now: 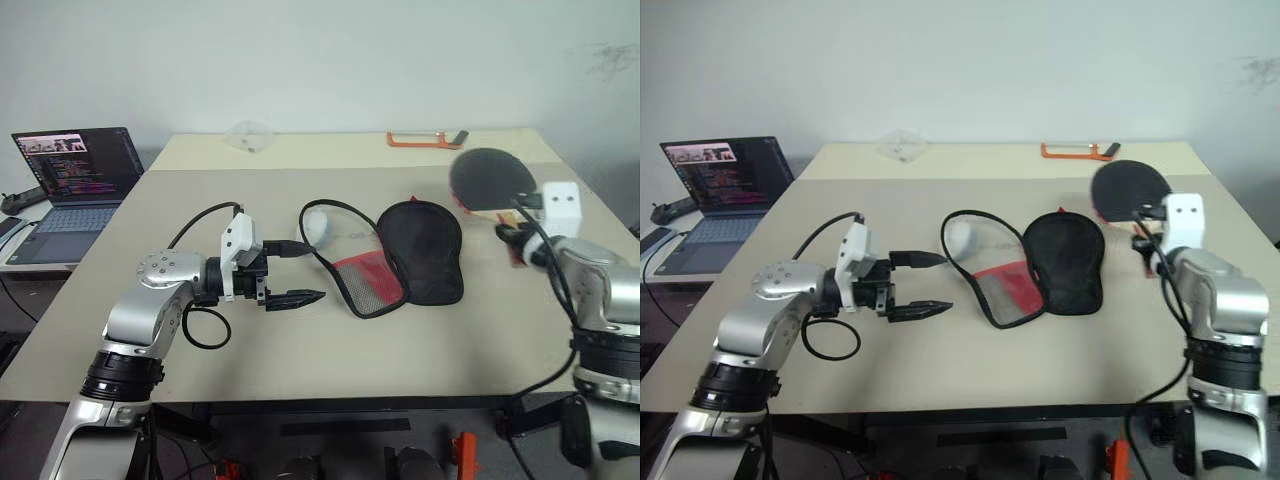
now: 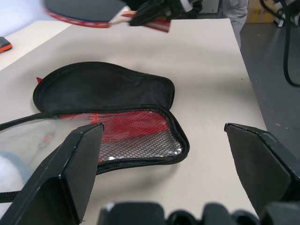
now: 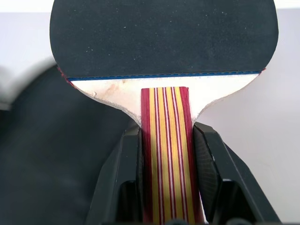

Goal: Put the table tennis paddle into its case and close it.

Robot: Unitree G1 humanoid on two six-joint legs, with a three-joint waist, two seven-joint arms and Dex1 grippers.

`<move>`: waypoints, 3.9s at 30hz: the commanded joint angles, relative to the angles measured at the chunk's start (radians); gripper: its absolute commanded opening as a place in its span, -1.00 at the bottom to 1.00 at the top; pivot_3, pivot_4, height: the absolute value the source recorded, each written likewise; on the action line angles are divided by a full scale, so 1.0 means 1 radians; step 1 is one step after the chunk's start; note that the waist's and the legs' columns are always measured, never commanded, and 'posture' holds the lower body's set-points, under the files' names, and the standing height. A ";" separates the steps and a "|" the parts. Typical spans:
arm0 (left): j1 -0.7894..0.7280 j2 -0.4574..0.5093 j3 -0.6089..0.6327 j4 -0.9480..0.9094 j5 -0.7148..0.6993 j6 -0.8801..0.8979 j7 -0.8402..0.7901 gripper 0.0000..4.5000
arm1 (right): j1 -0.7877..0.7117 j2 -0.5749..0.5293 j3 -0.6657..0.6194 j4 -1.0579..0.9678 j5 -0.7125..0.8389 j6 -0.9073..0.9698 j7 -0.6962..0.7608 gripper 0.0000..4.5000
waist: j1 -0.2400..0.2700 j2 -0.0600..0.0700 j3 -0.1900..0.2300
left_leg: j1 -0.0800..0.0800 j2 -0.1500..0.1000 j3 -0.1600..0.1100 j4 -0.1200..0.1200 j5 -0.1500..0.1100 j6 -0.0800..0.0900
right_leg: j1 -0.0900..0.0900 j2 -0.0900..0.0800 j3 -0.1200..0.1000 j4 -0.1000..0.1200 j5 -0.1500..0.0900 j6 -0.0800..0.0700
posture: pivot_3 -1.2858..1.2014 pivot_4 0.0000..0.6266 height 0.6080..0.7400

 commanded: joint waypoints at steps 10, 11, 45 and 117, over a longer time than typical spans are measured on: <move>-0.039 -0.017 0.018 -0.018 0.008 -0.018 0.038 1.00 | 0.009 0.193 0.077 -0.011 -0.014 -0.043 -0.117 -0.51 | 0.000 0.001 0.000 | -0.002 -0.001 0.000 0.000 0.000 0.000 | -0.003 -0.001 0.000 0.000 0.000 0.000 | 0.03 -0.52 1.00; -0.036 -0.016 0.019 -0.020 0.007 -0.017 0.039 1.00 | 0.017 0.201 0.082 -0.008 -0.015 -0.046 -0.119 -0.51 | 0.000 0.001 0.000 | -0.002 -0.001 0.000 0.000 0.000 0.000 | -0.003 0.000 0.000 0.000 0.000 0.000 | 0.03 -0.52 1.00; -0.010 -0.012 0.022 -0.028 0.015 -0.027 0.052 1.00 | 0.047 0.244 0.148 0.094 -0.070 -0.131 -0.153 -0.51 | -0.003 0.001 0.000 | -0.002 0.000 0.000 0.000 0.000 0.000 | -0.003 0.000 0.001 0.001 0.000 0.000 | 0.03 -0.52 1.00; -0.434 -0.323 0.012 0.639 0.224 -0.298 -0.052 -0.99 | 0.083 -0.327 0.213 0.084 0.130 -0.169 0.290 1.00 | 0.000 -0.013 0.008 | -0.010 -0.002 0.000 0.005 0.000 0.002 | -0.006 -0.002 -0.002 0.000 0.001 0.002 | 0.03 -0.52 1.00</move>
